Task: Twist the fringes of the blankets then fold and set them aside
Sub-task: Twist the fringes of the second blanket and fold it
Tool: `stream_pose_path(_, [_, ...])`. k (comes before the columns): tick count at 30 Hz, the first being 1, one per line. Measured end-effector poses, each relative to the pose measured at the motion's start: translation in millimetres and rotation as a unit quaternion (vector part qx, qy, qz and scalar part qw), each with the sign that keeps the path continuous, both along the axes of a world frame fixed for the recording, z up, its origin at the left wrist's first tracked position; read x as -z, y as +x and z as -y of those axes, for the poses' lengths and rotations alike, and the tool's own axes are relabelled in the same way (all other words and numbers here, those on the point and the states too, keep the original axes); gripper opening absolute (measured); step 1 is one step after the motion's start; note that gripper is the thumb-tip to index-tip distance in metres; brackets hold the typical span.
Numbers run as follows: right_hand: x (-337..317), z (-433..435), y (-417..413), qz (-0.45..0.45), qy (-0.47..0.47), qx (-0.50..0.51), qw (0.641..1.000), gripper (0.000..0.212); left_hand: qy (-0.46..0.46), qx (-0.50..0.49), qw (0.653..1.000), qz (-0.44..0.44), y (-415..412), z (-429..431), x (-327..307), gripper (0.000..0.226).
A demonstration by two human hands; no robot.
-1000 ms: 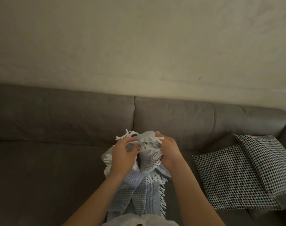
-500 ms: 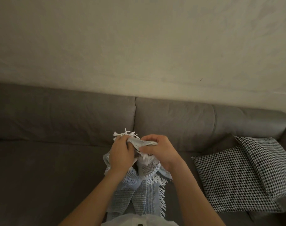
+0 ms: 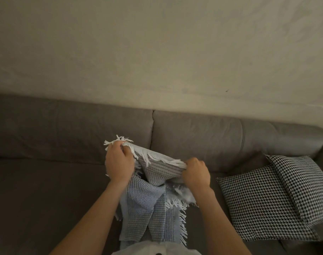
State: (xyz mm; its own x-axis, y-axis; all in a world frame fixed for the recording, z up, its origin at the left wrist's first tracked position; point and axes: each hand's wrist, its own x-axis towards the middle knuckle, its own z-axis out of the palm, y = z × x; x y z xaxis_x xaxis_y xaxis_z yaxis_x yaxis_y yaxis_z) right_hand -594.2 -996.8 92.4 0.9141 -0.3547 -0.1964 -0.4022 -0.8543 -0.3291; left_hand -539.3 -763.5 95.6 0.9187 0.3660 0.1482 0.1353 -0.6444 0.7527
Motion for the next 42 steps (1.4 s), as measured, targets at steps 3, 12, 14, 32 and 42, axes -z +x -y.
stream_pose_path(3, [-2, 6, 1, -0.017, 0.15, -0.034, 0.988, 0.023, -0.012, -0.017, 1.0, -0.013, 6, -8, 6, 0.022])
stream_pose_path(12, [-49, -12, 4, 0.011, 0.642, 0.176, 0.746, 0.023, -0.044, 0.057, 0.988, -0.137, 0, -4, 29, 0.026])
stream_pose_path(14, [-57, -5, 9, 0.079, 0.659, 0.3, 0.685, 0.026, -0.05, 0.04, 0.993, -0.102, -4, -3, 26, 0.029])
stream_pose_path(32, [7, -27, 17, 0.015, 0.449, 0.262, 0.854, 0.034, -0.344, -0.047, 0.921, -0.175, -39, 44, 25, 0.018])
stream_pose_path(42, [-12, -37, 19, -0.057, 0.533, 0.204, 0.819, 0.019, -0.29, 0.163, 0.938, -0.1, -40, 51, 15, 0.007])
